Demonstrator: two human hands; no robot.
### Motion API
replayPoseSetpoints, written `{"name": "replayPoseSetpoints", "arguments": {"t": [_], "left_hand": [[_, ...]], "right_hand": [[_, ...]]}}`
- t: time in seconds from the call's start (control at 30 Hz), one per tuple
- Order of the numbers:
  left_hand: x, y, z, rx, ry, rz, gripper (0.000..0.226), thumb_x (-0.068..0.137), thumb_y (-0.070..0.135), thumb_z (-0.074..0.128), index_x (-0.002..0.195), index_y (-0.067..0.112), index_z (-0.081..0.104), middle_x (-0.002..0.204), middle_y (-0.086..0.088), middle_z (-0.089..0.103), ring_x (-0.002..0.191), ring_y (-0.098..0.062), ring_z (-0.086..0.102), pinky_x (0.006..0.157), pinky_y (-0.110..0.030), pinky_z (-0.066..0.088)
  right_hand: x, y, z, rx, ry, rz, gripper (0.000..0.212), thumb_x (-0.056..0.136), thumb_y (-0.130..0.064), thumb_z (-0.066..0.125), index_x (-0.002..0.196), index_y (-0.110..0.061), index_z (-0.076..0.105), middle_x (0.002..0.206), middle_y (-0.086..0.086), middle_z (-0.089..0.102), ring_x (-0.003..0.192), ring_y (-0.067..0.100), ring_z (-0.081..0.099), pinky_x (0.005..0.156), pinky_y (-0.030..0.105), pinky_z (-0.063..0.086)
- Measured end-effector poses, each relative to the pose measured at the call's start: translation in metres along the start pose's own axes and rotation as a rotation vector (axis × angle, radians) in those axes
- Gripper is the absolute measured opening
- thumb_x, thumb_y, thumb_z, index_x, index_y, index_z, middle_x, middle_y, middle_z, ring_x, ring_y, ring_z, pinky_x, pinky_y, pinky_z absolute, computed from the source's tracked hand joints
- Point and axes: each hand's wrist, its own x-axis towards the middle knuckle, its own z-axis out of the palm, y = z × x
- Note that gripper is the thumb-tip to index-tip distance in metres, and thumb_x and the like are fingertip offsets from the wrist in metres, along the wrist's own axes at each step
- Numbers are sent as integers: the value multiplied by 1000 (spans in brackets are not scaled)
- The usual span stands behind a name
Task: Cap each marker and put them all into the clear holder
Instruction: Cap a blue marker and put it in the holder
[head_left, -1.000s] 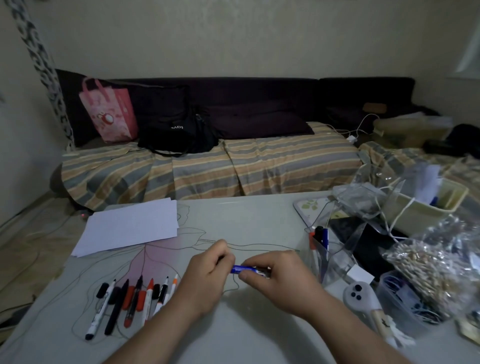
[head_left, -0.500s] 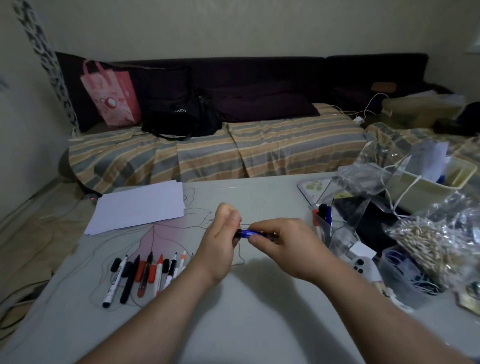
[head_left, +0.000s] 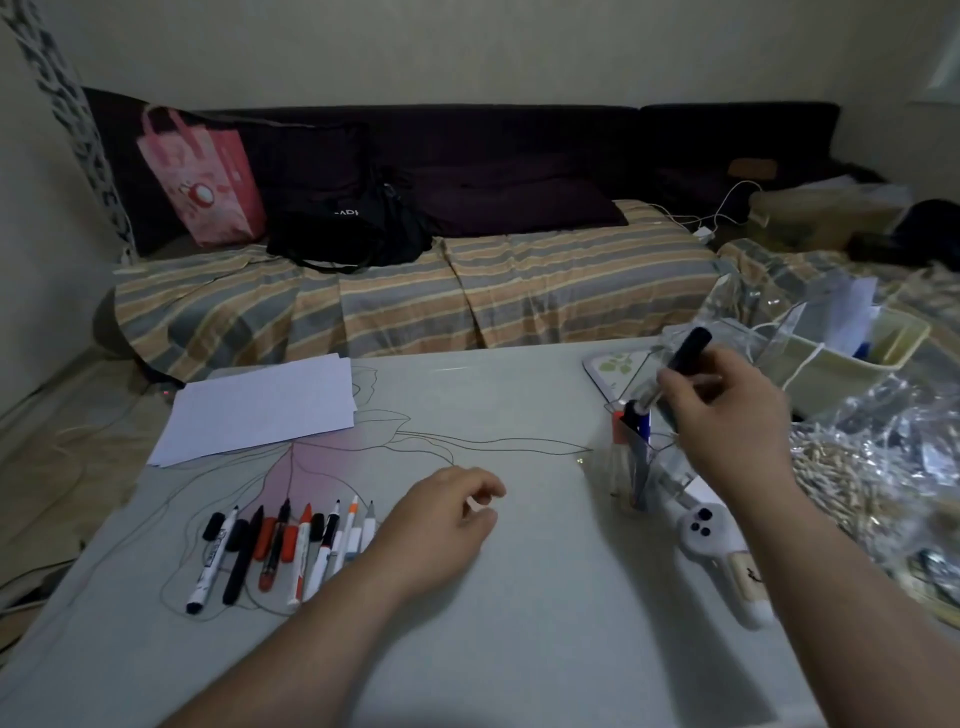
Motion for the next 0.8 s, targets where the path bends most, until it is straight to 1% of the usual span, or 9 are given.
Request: {"name": "replayPoseSetpoints", "arguments": {"t": [0.1, 0.17, 0.23, 0.3, 0.37, 0.43, 0.53, 0.63, 0.8], "left_hand": [[1, -5, 3, 103, -95, 36, 19, 93, 34, 57, 108, 42, 66, 110, 22, 59, 100, 4, 57, 93, -25, 48], [3, -7, 3, 122, -124, 24, 19, 92, 36, 57, 108, 41, 67, 106, 21, 61, 100, 3, 56, 93, -27, 49], [2, -10, 4, 159, -171, 13, 20, 92, 37, 57, 109, 40, 68, 104, 20, 62, 99, 2, 56, 93, -26, 49], [-2, -12, 4, 179, -226, 6, 21, 93, 36, 58, 110, 38, 69, 106, 18, 64, 99, 1, 58, 92, -23, 48], [-4, -16, 1, 196, -248, 1, 22, 93, 32, 58, 110, 36, 71, 109, 16, 68, 102, -2, 61, 91, -22, 48], [-2, -25, -9, 226, -196, -28, 24, 94, 25, 57, 110, 35, 73, 112, 15, 70, 107, -6, 61, 91, -21, 46], [-1, -51, -35, 280, -39, -133, 39, 93, 8, 52, 109, 35, 74, 113, 11, 67, 108, -12, 60, 95, -30, 49], [-9, -83, -62, 271, 104, -286, 44, 89, 1, 54, 100, 39, 74, 111, 10, 67, 101, -14, 63, 88, -32, 54], [-19, -114, -79, 289, 171, -414, 41, 89, 4, 54, 94, 40, 73, 114, 1, 69, 101, -20, 65, 87, -30, 52]], "right_hand": [[0, 17, 8, -344, -66, -56, 32, 96, -33, 64, 128, -31, 59, 101, -2, 72, 89, 26, 65, 72, 39, 53], [-2, 20, 16, -483, -130, -72, 61, 97, -33, 62, 149, -43, 32, 96, -4, 66, 84, 29, 63, 63, 39, 50], [-6, 21, 24, -504, -183, -78, 75, 99, -30, 59, 152, -52, 12, 93, -3, 59, 79, 29, 59, 60, 40, 50], [-7, 29, 30, -521, -226, -68, 65, 100, -30, 56, 148, -54, 19, 96, 0, 61, 80, 30, 58, 61, 42, 52], [-4, 37, 33, -558, -284, -65, 42, 101, -33, 51, 139, -48, 42, 103, 4, 67, 83, 31, 58, 64, 39, 50], [-2, 41, 34, -587, -347, -67, 31, 103, -38, 46, 131, -41, 60, 110, 7, 67, 85, 29, 56, 67, 37, 46], [-9, 26, 39, -594, -286, -61, 36, 104, -46, 42, 133, -38, 60, 122, 8, 57, 96, 34, 59, 74, 40, 48], [-27, -3, 60, -507, -254, -149, 38, 101, -36, 49, 139, -36, 57, 130, 4, 54, 108, 34, 61, 82, 41, 51], [-99, -30, 132, -315, -729, -356, 32, 94, -27, 53, 121, -29, 70, 119, 0, 64, 112, 23, 61, 95, 35, 50]]}}
